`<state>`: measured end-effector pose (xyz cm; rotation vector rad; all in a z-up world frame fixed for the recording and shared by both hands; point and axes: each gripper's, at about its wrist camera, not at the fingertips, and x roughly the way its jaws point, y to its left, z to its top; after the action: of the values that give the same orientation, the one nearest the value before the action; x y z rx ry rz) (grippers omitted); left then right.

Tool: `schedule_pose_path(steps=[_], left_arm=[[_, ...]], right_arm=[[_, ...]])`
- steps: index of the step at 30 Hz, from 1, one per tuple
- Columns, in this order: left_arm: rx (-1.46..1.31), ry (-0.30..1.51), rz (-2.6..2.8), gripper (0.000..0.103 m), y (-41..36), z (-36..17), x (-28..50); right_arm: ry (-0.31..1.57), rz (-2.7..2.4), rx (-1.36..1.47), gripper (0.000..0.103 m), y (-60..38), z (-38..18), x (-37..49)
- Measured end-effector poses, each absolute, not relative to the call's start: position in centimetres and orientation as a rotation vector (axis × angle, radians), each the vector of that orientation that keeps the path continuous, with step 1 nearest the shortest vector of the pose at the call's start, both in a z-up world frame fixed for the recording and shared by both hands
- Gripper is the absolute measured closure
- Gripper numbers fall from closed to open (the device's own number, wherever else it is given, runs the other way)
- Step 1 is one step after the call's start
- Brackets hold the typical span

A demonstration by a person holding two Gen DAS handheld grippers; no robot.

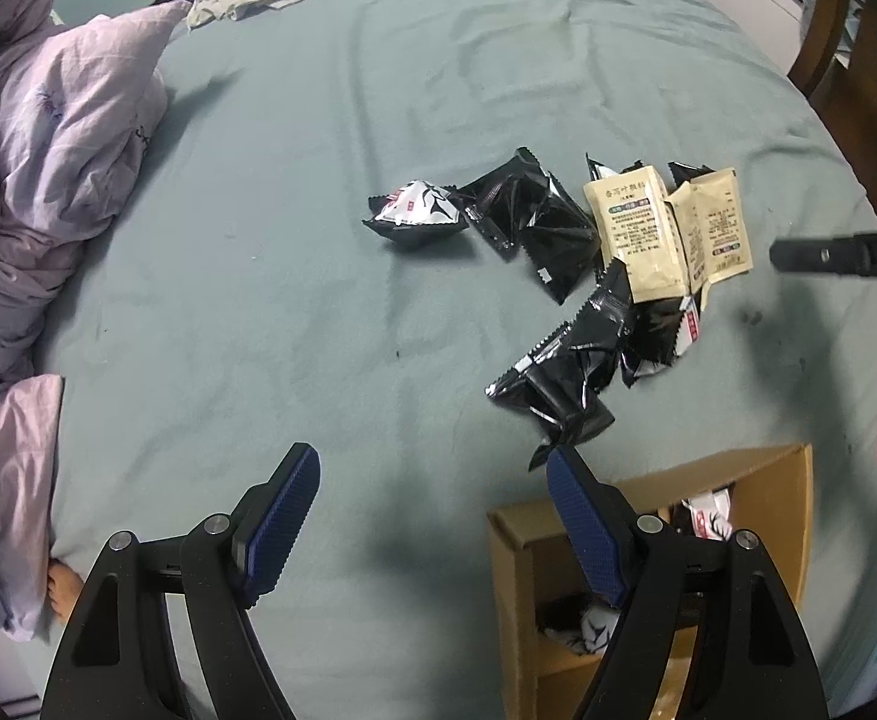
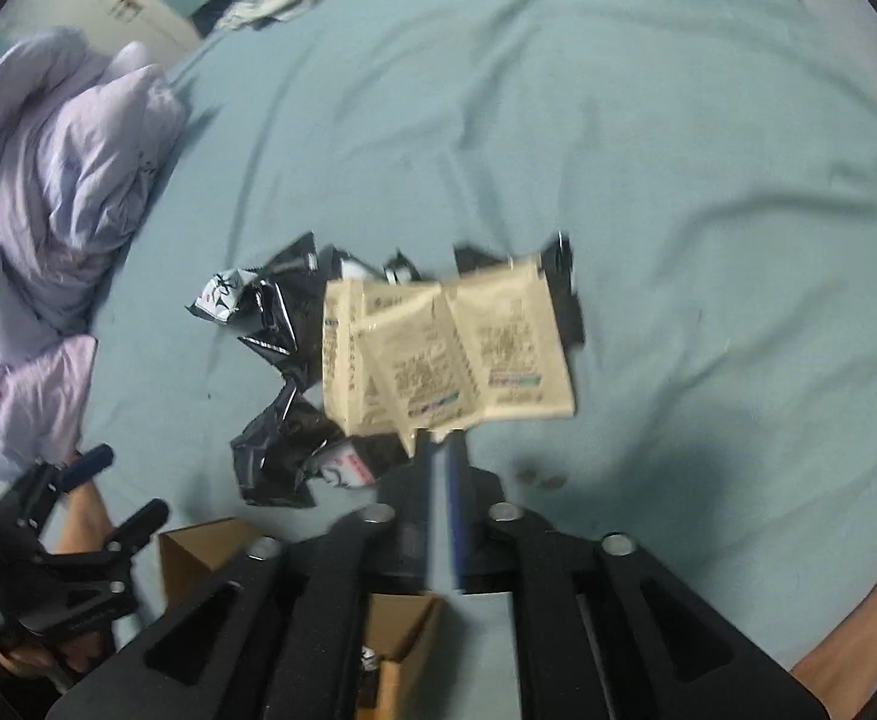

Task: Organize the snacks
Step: 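Grasp a beige paper packet with the right gripper while the left gripper grasps a black packet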

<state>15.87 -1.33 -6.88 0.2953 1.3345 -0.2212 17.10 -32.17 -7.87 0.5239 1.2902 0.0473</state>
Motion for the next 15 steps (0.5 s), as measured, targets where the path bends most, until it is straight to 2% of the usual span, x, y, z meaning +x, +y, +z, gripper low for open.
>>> schedule_pose_path(steps=[1, 2, 3, 4, 15], left_arm=[[0.289, 1.347, -0.219, 0.022, -1.4, -7.1, 16.2], [0.27, 1.368, -0.219, 0.021, -1.5, -7.5, 16.6], [0.249, 1.387, -0.222, 0.021, -1.6, -7.8, 16.8], [0.228, 1.406, -0.225, 0.021, -1.7, -8.2, 17.1], [0.218, 1.501, -0.217, 0.02, -5.1, -13.0, 18.8]], right_arm=[[1.297, 0.043, 0.542, 0.073, -32.3, -8.0, 17.2], [1.291, 0.04, 0.563, 0.059, -32.6, -8.0, 17.1], [1.281, 0.032, 0.58, 0.052, -32.8, -8.1, 16.9], [1.283, 0.02, 0.588, 0.049, -33.1, -8.2, 16.9], [1.341, -0.013, 0.641, 0.047, -34.4, -9.8, 16.2]])
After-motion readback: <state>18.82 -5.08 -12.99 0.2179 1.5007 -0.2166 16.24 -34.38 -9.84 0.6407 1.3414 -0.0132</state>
